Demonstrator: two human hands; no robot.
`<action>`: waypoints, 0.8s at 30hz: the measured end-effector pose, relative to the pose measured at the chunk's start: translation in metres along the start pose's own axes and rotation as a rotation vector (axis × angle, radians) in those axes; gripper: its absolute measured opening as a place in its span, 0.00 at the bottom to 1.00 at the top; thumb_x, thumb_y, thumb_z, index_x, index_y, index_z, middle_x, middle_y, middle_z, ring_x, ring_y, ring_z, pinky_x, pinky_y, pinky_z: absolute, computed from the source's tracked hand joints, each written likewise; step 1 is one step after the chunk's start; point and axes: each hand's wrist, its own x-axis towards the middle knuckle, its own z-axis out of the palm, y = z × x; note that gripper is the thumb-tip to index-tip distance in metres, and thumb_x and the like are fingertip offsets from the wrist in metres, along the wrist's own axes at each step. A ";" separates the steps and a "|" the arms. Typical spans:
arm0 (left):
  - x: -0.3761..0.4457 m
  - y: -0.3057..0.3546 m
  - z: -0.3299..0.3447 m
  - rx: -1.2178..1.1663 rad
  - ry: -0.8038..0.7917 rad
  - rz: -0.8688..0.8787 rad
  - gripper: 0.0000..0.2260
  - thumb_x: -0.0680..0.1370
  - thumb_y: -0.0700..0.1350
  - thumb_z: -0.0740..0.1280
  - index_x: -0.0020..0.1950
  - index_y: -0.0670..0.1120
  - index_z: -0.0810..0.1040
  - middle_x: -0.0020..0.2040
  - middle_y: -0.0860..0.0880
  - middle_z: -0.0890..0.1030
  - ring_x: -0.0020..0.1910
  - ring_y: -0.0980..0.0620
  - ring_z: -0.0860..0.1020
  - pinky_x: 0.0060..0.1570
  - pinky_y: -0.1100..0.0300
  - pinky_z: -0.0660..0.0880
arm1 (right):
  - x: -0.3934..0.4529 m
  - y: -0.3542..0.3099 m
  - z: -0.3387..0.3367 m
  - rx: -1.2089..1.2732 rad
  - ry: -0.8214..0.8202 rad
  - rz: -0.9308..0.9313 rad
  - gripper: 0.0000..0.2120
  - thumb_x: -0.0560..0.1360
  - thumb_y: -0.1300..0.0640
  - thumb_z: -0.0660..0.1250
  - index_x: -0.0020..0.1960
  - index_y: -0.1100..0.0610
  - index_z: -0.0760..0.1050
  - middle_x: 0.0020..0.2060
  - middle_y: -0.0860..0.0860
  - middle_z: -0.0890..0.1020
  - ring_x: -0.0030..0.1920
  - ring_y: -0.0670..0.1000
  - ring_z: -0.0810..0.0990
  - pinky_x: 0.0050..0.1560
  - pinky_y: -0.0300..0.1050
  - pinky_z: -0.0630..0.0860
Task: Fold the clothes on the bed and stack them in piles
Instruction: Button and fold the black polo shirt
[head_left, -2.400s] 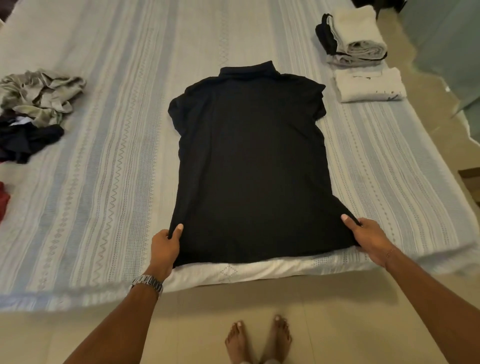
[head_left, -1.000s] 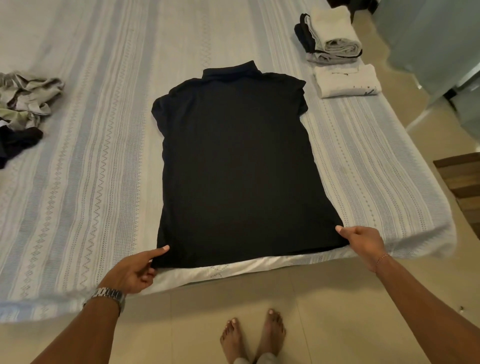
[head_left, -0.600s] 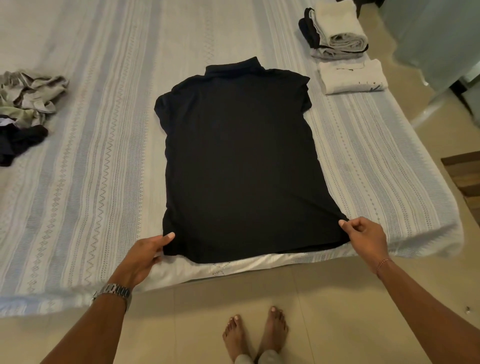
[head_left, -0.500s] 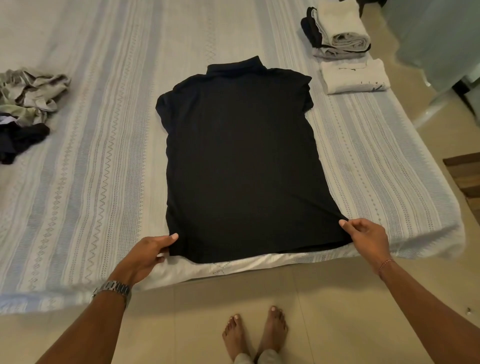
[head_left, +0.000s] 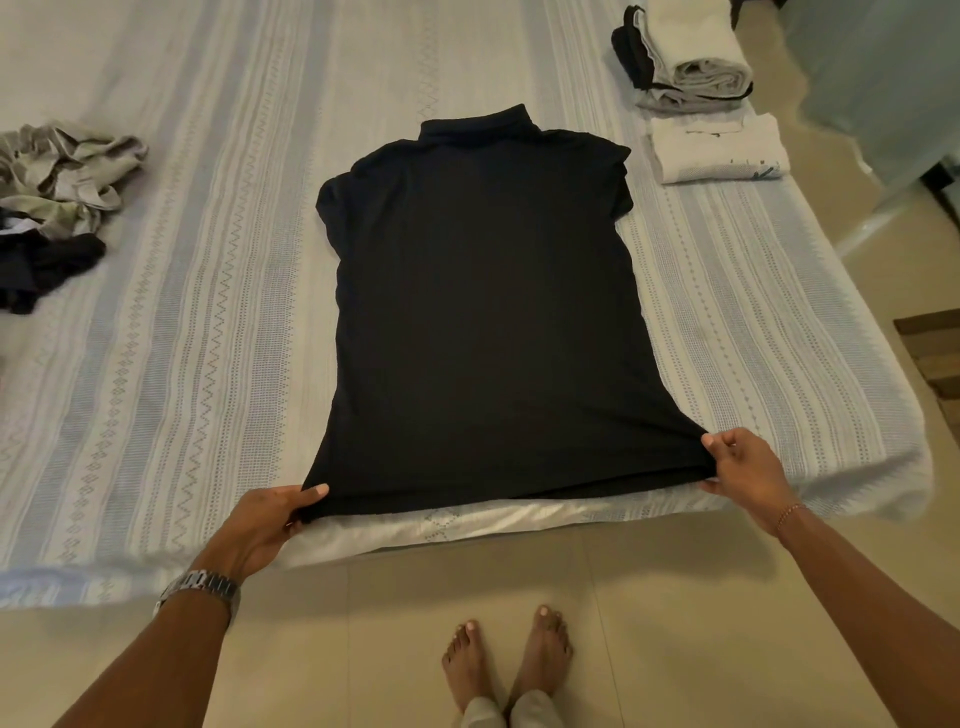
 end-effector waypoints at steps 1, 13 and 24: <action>-0.002 -0.001 0.000 -0.012 0.011 -0.014 0.12 0.74 0.36 0.75 0.55 0.32 0.81 0.56 0.35 0.82 0.56 0.38 0.80 0.64 0.45 0.76 | 0.002 0.002 -0.001 0.001 -0.004 0.015 0.13 0.84 0.58 0.62 0.42 0.62 0.70 0.42 0.60 0.76 0.44 0.55 0.79 0.45 0.55 0.81; -0.005 -0.002 0.000 0.069 0.051 -0.136 0.18 0.75 0.45 0.77 0.60 0.40 0.77 0.55 0.41 0.82 0.49 0.45 0.81 0.46 0.52 0.79 | -0.012 0.015 0.001 0.230 -0.174 0.135 0.05 0.76 0.62 0.74 0.50 0.60 0.80 0.47 0.57 0.84 0.46 0.55 0.83 0.40 0.44 0.84; -0.009 -0.005 -0.012 -0.039 -0.029 -0.144 0.17 0.73 0.37 0.76 0.61 0.37 0.80 0.56 0.40 0.83 0.50 0.47 0.82 0.35 0.62 0.82 | -0.004 0.021 -0.030 0.257 -0.294 0.154 0.07 0.75 0.61 0.72 0.51 0.65 0.82 0.47 0.58 0.85 0.47 0.54 0.84 0.48 0.46 0.85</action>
